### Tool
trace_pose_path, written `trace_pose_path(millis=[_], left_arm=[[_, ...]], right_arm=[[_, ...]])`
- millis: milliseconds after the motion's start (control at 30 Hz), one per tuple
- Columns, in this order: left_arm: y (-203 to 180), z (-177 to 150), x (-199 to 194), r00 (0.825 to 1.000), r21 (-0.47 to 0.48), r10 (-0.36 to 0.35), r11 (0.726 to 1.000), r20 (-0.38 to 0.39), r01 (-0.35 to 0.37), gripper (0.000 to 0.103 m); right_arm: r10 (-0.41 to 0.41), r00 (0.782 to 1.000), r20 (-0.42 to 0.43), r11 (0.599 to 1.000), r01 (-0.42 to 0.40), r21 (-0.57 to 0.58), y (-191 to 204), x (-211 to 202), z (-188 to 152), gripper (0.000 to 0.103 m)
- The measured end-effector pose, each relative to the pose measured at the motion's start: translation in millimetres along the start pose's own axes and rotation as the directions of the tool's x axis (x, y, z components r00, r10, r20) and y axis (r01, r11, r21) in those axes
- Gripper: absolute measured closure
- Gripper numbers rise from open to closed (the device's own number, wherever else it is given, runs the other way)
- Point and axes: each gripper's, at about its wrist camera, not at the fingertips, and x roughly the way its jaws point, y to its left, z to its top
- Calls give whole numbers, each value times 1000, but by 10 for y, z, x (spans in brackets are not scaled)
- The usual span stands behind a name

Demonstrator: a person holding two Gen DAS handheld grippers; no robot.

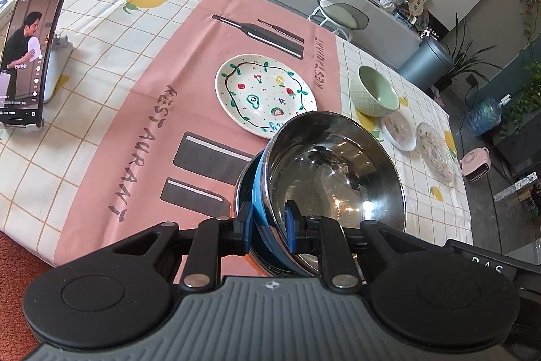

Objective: Organize plates and bowls

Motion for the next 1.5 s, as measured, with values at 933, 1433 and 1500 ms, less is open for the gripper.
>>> trace_pose_path(millis=[933,1433,1500], left_arm=[[-89,57,-22,1000,140,15,990,5,-15,70],[241,64,155,996,-21,-87,996,-13,87,58],[209,51,158,996,-11,-84,996,-17,83,63]], right_arm=[[-5,999,-41,1000,5,-5,-21,57,-40,78],[12,998,-54,999,-10,40,-121,141,-47,60],[17,998,-52,999,-15,43,-124,145,-54,71]])
